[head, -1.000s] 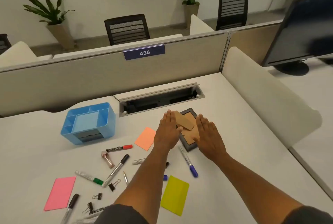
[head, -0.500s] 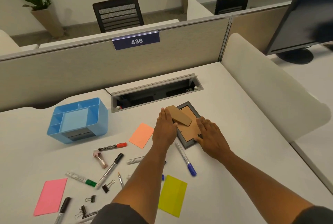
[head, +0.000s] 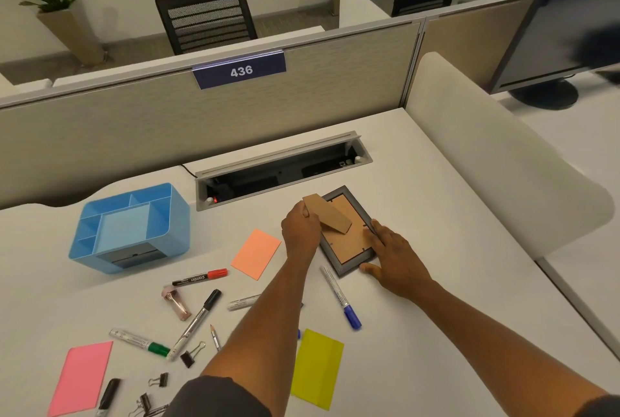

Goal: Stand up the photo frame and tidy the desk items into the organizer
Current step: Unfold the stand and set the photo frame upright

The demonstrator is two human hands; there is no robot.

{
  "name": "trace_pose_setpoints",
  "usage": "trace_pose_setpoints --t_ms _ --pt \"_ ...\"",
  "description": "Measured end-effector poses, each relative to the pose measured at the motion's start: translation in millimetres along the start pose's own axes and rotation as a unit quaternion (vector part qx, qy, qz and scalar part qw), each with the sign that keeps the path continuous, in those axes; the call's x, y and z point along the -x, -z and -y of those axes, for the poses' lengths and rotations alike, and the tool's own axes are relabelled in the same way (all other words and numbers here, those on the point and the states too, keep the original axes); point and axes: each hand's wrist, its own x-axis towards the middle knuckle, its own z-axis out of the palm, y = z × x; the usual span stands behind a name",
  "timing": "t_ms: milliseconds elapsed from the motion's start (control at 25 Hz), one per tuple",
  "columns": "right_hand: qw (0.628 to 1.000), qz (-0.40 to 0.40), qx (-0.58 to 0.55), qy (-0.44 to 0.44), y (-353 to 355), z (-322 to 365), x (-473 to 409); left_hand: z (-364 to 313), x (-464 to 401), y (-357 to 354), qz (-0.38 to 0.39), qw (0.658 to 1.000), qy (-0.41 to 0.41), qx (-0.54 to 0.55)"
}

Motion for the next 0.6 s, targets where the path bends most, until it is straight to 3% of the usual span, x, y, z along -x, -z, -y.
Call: trace_pose_setpoints --t_ms 200,600 --pt "1.0 0.0 -0.009 -0.008 0.3 3.0 -1.2 -4.1 -6.9 -2.4 -0.015 0.997 0.036 0.06" --pt "0.995 -0.057 -0.074 -0.022 -0.4 -0.4 2.9 -19.1 -15.5 -2.2 0.038 0.987 0.072 0.136"
